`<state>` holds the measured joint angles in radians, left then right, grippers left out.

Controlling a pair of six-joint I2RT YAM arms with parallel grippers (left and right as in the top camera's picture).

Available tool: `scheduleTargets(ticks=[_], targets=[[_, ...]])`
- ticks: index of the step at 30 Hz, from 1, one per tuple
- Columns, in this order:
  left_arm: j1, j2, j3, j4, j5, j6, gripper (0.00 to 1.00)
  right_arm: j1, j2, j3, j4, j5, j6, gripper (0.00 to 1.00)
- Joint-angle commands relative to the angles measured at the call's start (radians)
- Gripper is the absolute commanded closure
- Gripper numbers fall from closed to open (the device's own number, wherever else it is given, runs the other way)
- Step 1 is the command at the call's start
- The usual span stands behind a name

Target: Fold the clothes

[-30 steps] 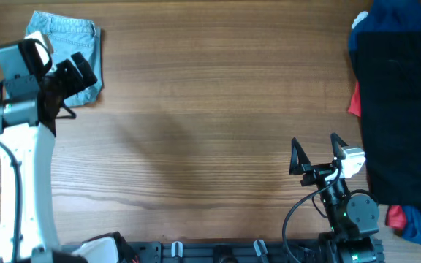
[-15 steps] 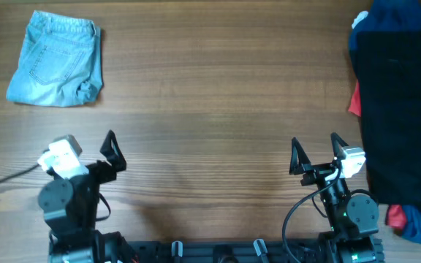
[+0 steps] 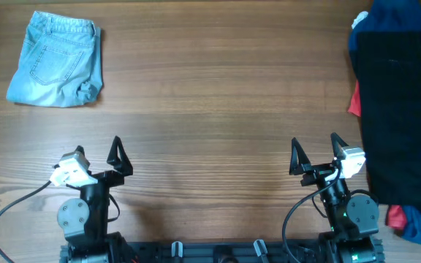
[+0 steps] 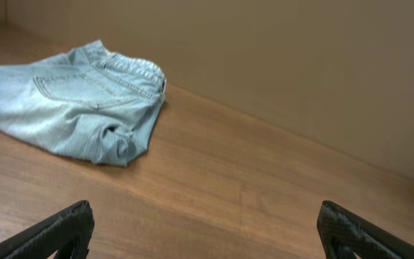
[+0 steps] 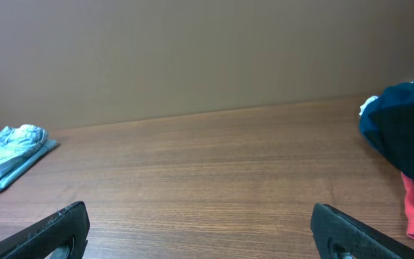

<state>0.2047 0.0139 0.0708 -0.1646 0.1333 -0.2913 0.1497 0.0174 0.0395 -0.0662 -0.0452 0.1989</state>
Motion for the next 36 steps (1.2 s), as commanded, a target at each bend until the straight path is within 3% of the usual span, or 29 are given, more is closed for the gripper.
scheduleTargets(ticks=[1,36], targets=[[-0.003,-0.011,-0.047,0.075,0.016,-0.009,0.00,0.003,-0.007,-0.003,0.002,-0.015,-0.015,0.00],[-0.006,-0.011,-0.065,0.102,0.015,-0.005,0.00,0.003,-0.007,-0.003,0.002,-0.015,-0.015,0.01]])
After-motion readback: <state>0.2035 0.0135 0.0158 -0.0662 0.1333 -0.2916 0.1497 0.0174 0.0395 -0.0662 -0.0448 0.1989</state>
